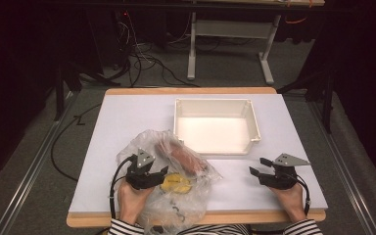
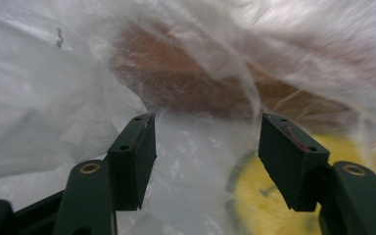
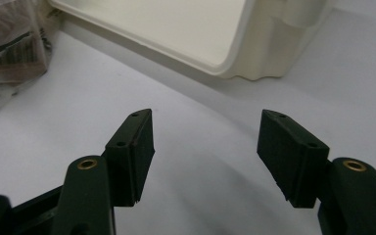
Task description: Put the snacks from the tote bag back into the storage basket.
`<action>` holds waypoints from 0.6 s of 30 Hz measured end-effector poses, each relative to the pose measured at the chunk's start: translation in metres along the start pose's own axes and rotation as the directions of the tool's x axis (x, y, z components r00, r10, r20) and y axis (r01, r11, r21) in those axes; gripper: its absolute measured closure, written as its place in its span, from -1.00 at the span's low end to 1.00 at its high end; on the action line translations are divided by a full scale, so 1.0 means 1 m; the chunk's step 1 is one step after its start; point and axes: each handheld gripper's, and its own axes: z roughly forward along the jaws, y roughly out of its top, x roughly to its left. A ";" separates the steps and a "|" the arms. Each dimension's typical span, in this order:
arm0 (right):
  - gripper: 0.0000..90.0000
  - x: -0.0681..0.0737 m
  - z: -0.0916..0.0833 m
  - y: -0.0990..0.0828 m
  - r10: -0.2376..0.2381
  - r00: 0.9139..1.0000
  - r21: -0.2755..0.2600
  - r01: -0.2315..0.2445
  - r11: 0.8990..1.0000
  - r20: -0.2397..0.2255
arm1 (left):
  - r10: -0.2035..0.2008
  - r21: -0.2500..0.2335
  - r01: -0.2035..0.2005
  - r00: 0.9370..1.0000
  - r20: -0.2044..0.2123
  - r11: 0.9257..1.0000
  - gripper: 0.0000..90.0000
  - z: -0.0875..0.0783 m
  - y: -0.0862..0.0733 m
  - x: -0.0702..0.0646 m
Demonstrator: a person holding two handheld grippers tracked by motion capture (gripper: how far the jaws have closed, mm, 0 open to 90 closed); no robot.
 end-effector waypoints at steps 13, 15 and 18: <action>-0.35 0.034 0.016 0.017 -0.062 0.982 0.031 0.069 0.997 -0.180 | 0.007 0.106 -0.013 0.998 0.055 0.994 0.46 0.031 -0.019 0.001; -0.35 0.041 0.020 0.018 -0.073 0.976 0.041 0.083 0.996 -0.203 | 0.007 0.103 -0.015 0.997 0.071 0.995 0.58 0.032 -0.019 -0.001; -0.35 0.052 0.027 0.020 -0.092 0.967 0.036 0.104 0.994 -0.238 | 0.018 0.105 -0.028 0.995 0.097 0.994 0.76 0.033 -0.018 -0.006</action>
